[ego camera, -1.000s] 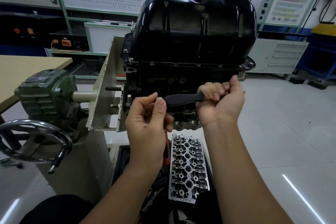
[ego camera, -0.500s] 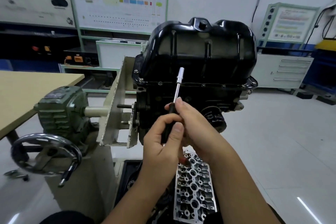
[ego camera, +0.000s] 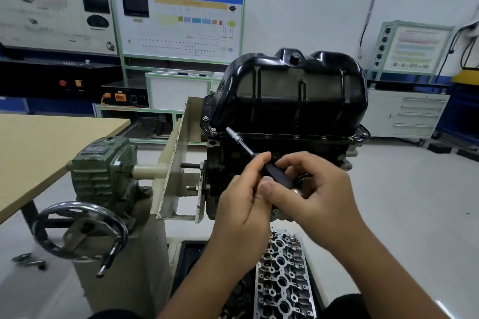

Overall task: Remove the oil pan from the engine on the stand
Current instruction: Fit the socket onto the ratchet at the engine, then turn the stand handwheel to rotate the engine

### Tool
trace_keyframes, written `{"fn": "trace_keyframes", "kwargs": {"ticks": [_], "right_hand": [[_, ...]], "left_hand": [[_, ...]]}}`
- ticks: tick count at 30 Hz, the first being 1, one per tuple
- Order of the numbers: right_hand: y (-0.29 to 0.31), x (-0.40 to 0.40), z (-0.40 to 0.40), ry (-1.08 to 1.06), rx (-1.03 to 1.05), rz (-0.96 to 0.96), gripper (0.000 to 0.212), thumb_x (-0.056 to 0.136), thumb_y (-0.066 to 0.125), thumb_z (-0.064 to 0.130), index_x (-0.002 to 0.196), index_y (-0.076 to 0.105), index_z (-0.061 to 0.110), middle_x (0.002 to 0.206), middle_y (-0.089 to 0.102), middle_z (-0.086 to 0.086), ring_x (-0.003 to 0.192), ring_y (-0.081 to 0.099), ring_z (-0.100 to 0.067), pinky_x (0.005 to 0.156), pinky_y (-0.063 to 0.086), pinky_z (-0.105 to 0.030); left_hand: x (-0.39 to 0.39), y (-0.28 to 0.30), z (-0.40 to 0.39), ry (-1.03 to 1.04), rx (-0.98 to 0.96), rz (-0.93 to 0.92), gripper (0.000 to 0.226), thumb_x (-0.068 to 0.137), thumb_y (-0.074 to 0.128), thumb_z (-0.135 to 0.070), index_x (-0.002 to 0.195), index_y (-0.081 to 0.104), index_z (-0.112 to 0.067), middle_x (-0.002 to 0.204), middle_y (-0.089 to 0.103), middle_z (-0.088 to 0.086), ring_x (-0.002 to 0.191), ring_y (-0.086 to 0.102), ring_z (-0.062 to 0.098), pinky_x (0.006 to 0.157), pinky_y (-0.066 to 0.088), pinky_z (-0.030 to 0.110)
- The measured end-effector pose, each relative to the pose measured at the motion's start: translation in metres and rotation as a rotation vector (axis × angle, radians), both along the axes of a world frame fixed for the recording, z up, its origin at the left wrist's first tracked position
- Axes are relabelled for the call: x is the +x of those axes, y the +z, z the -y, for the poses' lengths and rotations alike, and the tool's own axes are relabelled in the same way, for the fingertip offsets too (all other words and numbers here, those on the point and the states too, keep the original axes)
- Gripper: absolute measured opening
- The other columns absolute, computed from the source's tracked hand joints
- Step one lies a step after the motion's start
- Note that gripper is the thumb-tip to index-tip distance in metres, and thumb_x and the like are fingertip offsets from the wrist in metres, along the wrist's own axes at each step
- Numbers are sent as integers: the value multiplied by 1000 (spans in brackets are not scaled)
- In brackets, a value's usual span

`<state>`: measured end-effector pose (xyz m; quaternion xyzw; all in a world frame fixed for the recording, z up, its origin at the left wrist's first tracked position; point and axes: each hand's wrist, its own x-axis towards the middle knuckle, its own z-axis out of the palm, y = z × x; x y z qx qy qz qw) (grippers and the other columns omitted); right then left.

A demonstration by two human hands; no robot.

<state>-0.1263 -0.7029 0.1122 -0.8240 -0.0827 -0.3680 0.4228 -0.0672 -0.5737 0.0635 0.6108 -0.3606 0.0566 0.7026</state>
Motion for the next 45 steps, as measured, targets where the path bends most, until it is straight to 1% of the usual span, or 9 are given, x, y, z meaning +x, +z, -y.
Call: {"fn": "trace_keyframes", "kwargs": {"ticks": [8, 13, 18, 23, 27, 31, 37, 39, 45], "right_hand": [[23, 10, 6, -6, -361, 17, 35, 76, 78, 48, 109, 67, 41, 85, 68, 25, 76, 69, -7, 62, 57, -31], [-11, 23, -17, 24, 280, 114, 15, 84, 71, 26, 92, 72, 39, 67, 66, -1, 51, 56, -13, 45, 45, -28], [-30, 40, -52, 242, 722, 107, 10, 86, 68, 19, 94, 72, 22, 61, 57, -3, 43, 44, -12, 42, 35, -21], [-65, 48, -114, 397, 698, 67, 11, 88, 65, 10, 88, 70, 20, 59, 56, -8, 43, 43, -16, 42, 34, -24], [-77, 42, -128, 353, 644, 107, 11, 87, 67, 12, 83, 71, 21, 65, 60, -17, 51, 55, -24, 47, 41, -28], [-74, 30, -123, 330, 510, 180, 3, 92, 67, 29, 93, 69, 29, 73, 66, -10, 59, 61, -24, 55, 49, -30], [-93, 26, -113, 227, 650, 139, 8, 92, 67, 24, 93, 70, 31, 77, 67, -13, 64, 64, -26, 57, 49, -33], [-97, 29, -108, 201, 716, 107, 9, 92, 66, 19, 91, 70, 27, 74, 65, -13, 61, 62, -25, 52, 46, -31], [-97, 36, -94, 200, 866, 93, 5, 90, 66, 16, 89, 69, 20, 72, 57, -31, 51, 52, -16, 44, 38, -24]], "left_hand": [[17, 8, -14, -80, -52, 12, 57, 97, 51, -8, 149, 51, -31, 111, 73, 4, 97, 73, 24, 80, 62, 45], [30, 10, -61, 372, -236, 185, 16, 94, 61, -13, 104, 72, -22, 76, 71, 7, 49, 61, 18, 45, 50, 27], [61, -26, -135, 838, -135, 89, 15, 92, 59, -16, 90, 70, -25, 73, 68, -3, 57, 59, 13, 46, 47, 23], [99, -62, -210, 1349, 178, -507, 16, 91, 58, -21, 107, 53, -24, 88, 62, -8, 78, 60, 14, 59, 35, 24], [114, -92, -216, 1138, 593, -823, 45, 84, 55, -35, 125, 50, -17, 107, 62, 1, 104, 62, 32, 93, 49, 45], [118, -120, -194, 865, 860, -832, 38, 84, 52, -38, 109, 63, -12, 99, 64, 9, 88, 64, 31, 87, 57, 40], [127, -139, -185, 901, 868, -797, 38, 99, 49, -38, 116, 66, -10, 123, 66, 20, 82, 55, 32, 81, 49, 38], [132, -134, -192, 921, 791, -774, 47, 102, 48, -42, 125, 66, -6, 128, 64, 21, 99, 59, 38, 82, 43, 35], [146, -100, -233, 960, 648, -736, 45, 98, 53, -45, 105, 67, -2, 107, 69, 24, 85, 68, 39, 73, 58, 43]]}}
